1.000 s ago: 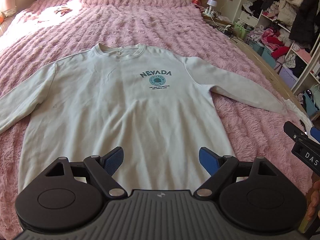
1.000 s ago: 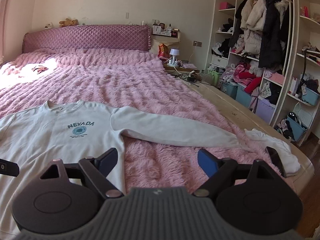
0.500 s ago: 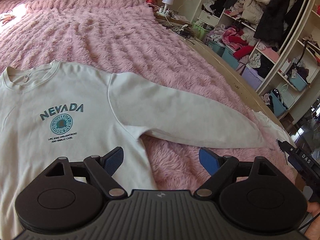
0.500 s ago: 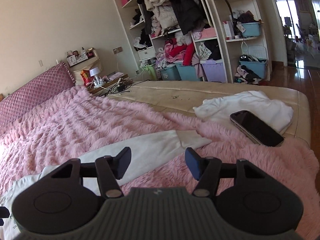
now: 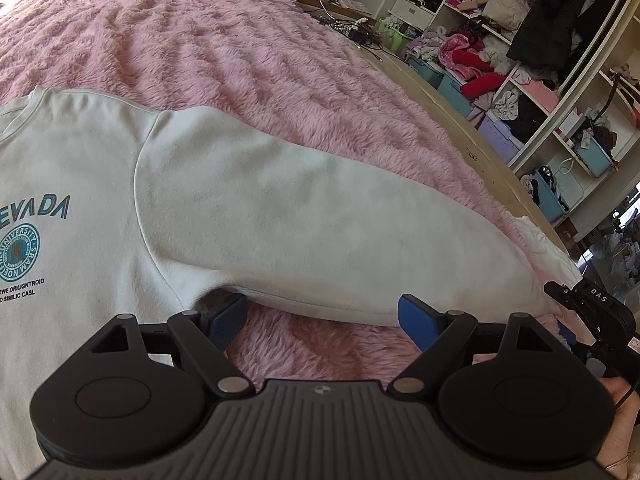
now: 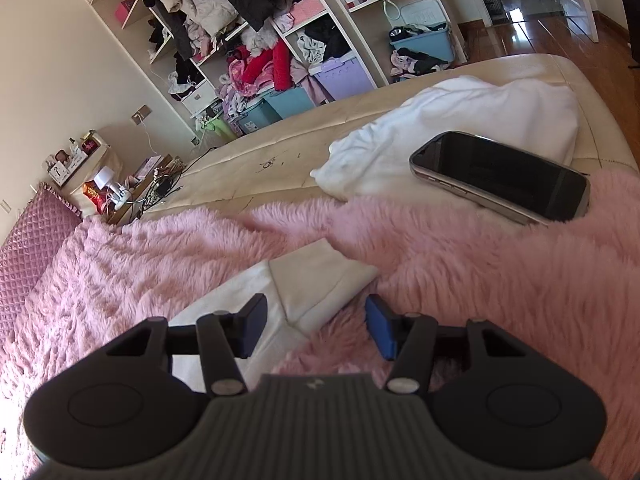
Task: Fold small clothes
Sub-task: 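Move the right gripper to the sleeve cuff and close on it, then lift the held sleeve with the right gripper and fold it across the chest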
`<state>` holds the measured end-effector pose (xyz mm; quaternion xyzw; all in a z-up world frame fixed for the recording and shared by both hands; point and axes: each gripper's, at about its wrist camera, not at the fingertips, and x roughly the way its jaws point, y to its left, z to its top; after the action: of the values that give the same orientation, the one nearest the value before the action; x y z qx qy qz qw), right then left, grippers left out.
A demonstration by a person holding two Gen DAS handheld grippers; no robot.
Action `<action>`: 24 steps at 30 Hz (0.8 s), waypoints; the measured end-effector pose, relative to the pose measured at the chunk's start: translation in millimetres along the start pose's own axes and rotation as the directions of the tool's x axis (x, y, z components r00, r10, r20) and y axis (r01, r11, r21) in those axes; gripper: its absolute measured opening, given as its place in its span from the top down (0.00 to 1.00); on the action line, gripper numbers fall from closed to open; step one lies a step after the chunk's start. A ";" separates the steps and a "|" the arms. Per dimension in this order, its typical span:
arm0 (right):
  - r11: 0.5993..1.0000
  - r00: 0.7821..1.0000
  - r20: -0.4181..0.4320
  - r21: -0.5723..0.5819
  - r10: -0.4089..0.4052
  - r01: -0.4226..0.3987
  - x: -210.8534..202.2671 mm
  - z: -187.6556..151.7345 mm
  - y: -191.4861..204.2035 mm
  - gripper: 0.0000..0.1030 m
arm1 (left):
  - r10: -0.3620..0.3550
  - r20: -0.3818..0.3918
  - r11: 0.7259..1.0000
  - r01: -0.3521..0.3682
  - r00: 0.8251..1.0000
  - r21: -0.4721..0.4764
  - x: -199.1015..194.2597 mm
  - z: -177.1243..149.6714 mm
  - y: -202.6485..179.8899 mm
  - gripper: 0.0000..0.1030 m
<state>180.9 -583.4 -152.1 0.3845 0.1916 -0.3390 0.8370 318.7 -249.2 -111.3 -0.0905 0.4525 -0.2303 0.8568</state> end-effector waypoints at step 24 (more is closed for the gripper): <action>0.959 0.955 0.094 0.007 0.282 -0.284 -51.3 16.7 50.9 0.98 | -0.027 -0.069 0.999 0.028 0.997 0.016 37.4 -7.8 0.7 0.04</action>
<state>182.5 -550.6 -85.6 0.4006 0.0925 -0.2350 0.8808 330.7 -265.9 -143.4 -0.0812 0.4785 -0.2490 0.8381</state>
